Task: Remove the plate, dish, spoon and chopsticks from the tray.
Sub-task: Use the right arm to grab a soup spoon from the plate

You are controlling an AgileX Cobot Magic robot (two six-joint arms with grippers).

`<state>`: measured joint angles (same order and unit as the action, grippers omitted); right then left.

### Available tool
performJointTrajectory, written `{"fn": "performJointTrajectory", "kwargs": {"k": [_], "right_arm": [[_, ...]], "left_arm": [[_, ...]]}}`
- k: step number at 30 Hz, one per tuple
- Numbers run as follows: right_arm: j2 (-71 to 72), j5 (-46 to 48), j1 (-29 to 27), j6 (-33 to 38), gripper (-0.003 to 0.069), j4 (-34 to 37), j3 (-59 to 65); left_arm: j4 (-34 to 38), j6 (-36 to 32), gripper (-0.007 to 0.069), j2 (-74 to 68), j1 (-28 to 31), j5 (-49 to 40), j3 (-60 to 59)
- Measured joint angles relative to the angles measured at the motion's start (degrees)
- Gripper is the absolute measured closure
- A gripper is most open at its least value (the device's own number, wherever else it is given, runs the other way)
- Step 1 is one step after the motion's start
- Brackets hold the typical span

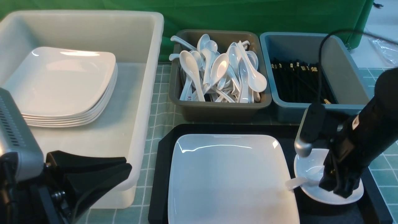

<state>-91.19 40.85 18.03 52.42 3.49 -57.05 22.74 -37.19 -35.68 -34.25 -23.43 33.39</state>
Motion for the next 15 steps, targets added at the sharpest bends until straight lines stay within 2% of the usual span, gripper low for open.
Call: {"fn": "performJointTrajectory", "kwargs": {"k": [11, 15], "right_arm": [[-5.9, -8.6, 0.0, 4.3, 0.0215, -1.9, 0.7], [-7.3, -11.6, 0.0, 4.7, 0.0253, -3.5, 0.8]], "left_arm": [[0.0, 0.0, 0.0606, 0.0, 0.0, 0.0, 0.0], [0.0, 0.0, 0.0606, 0.0, 0.0, 0.0, 0.0]]}}
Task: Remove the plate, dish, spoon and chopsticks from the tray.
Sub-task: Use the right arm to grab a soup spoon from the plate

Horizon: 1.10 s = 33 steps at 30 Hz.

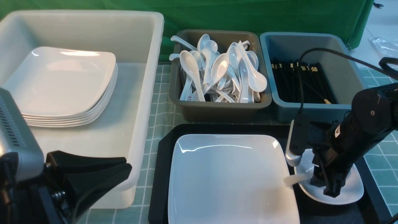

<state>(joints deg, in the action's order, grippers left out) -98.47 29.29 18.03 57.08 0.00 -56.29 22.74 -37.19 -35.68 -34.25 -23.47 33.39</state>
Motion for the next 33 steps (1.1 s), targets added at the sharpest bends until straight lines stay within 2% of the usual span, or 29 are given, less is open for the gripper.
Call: {"fn": "performJointTrajectory", "kwargs": {"k": [6, 16, 21, 24, 26, 30, 33], "right_arm": [[-0.5, -2.3, 0.0, 1.1, 0.0318, -0.5, 0.0], [-2.7, -2.7, 0.0, 1.1, 0.0327, -0.6, -0.1], [-2.7, -2.3, 0.0, 1.1, 0.0426, -0.5, -0.1], [-1.8, 1.6, 0.0, 0.4, 0.0434, -0.5, -0.1], [-0.8, 3.7, 0.0, -1.1, 0.0434, -0.5, -0.3], [4.8, 7.2, 1.0, -10.8, 0.0434, -0.4, -5.0], [7.6, 6.2, 2.1, -23.7, 0.0434, 0.0, -11.2]], "left_arm": [[0.0, -0.1, 0.0606, 0.0, 0.0, 0.0, 0.0], [0.0, -0.1, 0.0606, 0.0, 0.0, 0.0, 0.0], [0.0, -0.1, 0.0606, 0.0, 0.0, -0.1, 0.0], [0.0, -0.2, 0.0606, 0.0, 0.0, -0.3, 0.0], [0.0, -0.2, 0.0606, 0.0, 0.0, -0.4, 0.0], [0.0, -0.3, 0.0606, 0.0, 0.0, -0.4, 0.0], [0.0, -0.3, 0.0606, 0.0, 0.0, 0.2, 0.0]]}}
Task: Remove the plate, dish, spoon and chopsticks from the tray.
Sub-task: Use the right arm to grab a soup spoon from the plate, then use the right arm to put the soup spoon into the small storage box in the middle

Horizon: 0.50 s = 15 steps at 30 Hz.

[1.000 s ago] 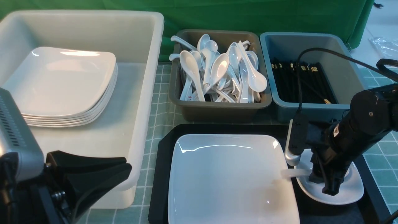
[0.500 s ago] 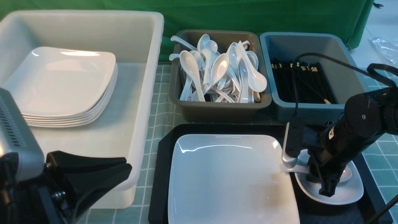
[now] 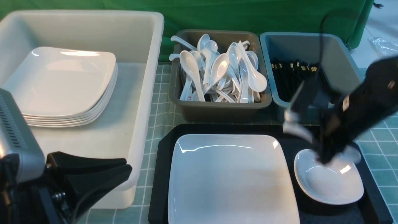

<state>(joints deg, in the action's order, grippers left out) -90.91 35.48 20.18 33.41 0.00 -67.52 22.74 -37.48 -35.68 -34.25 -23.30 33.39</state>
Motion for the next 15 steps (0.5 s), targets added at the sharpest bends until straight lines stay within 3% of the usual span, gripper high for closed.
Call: {"fn": "performJointTrajectory", "kwargs": {"k": [5, 9, 15], "right_arm": [[-2.1, -4.6, 1.8, -14.9, 0.0434, 6.4, -12.5], [-10.2, -8.5, 2.0, -20.1, 0.0434, 12.7, -21.6], [-24.8, -10.4, 2.0, -24.8, 0.0434, 14.4, -36.4]], "left_arm": [[0.0, 0.0, 0.0606, 0.0, 0.0, 1.0, 0.0], [-0.4, 0.0, 0.0606, 0.0, 0.0, 2.1, 0.0], [-0.8, 0.0, 0.0606, 0.0, 0.0, 2.4, 0.0]]}}
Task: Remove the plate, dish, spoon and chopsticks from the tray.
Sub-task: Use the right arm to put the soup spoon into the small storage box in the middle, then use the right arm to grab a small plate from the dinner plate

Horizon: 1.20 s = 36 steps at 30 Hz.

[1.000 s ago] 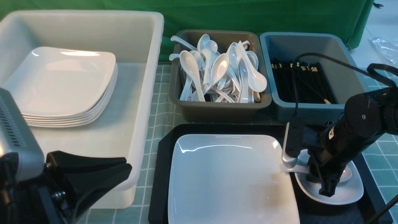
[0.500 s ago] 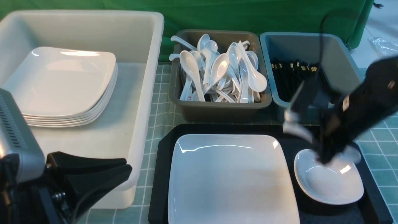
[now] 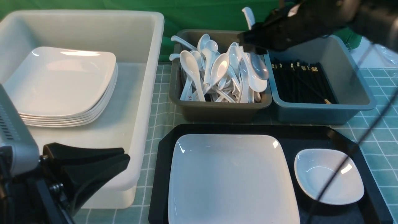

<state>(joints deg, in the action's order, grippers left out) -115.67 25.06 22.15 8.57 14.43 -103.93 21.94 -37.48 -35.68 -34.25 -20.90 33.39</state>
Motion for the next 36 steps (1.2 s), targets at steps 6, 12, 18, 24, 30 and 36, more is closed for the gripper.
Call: {"fn": "performJointTrajectory", "kwargs": {"k": [6, 12, 18, 24, 30, 36], "right_arm": [[-8.1, -0.2, 0.0, -5.2, 0.0394, 0.0, -8.0], [-8.7, 0.3, -0.2, -6.4, 0.0228, 0.0, -8.6], [-5.1, 5.9, -0.2, -4.0, 0.0248, -3.3, -8.6], [3.9, 22.3, -0.2, -0.9, 0.0427, -11.4, -8.8], [13.1, 39.7, 0.5, 0.2, 0.0566, -22.2, -5.4], [24.6, 39.5, 3.7, 1.6, 0.0555, -23.8, 15.2]], "left_arm": [[-0.8, 0.0, 0.0606, 0.0, 0.0, 0.0, 0.0], [-0.8, 0.0, 0.0606, 0.0, 0.0, 0.0, 0.0], [-0.8, -0.1, 0.0606, 0.0, 0.0, 0.0, 0.0], [-0.8, -0.1, 0.0606, 0.0, 0.0, 0.0, 0.0], [-1.5, -0.1, 0.0606, 0.0, 0.0, -0.8, 0.0], [-1.7, 0.0, 0.0606, 0.0, 0.0, -1.2, 0.0]]}}
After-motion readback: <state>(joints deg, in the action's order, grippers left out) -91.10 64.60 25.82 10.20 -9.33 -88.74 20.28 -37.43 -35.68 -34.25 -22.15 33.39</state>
